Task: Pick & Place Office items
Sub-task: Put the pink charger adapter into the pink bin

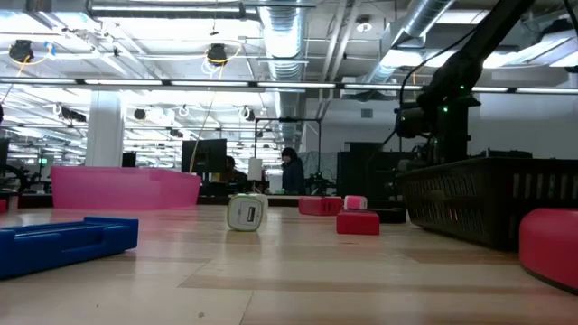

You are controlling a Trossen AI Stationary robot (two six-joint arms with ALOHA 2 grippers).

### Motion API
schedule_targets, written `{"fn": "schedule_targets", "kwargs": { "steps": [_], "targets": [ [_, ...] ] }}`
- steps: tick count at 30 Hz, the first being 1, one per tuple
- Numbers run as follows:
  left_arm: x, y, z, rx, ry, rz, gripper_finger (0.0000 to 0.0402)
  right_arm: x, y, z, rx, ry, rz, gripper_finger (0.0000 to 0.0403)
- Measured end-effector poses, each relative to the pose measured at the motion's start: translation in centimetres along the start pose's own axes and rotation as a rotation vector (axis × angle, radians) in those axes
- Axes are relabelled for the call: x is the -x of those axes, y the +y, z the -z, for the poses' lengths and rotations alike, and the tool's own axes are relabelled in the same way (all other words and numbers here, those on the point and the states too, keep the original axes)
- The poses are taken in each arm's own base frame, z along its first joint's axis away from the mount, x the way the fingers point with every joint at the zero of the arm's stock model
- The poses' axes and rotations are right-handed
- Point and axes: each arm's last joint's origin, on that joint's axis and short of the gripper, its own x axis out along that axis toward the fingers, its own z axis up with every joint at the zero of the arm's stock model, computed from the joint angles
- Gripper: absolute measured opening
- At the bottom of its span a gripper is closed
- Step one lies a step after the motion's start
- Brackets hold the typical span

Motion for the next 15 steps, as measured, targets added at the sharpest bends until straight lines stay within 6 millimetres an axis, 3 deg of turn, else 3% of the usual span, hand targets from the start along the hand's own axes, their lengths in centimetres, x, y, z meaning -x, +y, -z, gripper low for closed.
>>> {"fn": "schedule_targets", "kwargs": {
  "steps": [2, 7, 15],
  "targets": [
    [0.0, 0.0, 0.0, 0.0, 0.0, 0.0, 0.0166, -0.4, -0.2, 0.6, 0.01, 0.001, 0.003, 0.0146],
    [0.0, 0.0, 0.0, -0.001, 0.0, 0.0, 0.0166, -0.5, 0.4, 2.0, 0.069, -0.026, 0.02, 0.0143],
    [0.0, 0.0, 0.0, -0.001, 0.0, -0.001, 0.0166, 2.6, 1.6, 3.9, 0.109, -0.099, -0.107, 0.0144]
  ]
}}
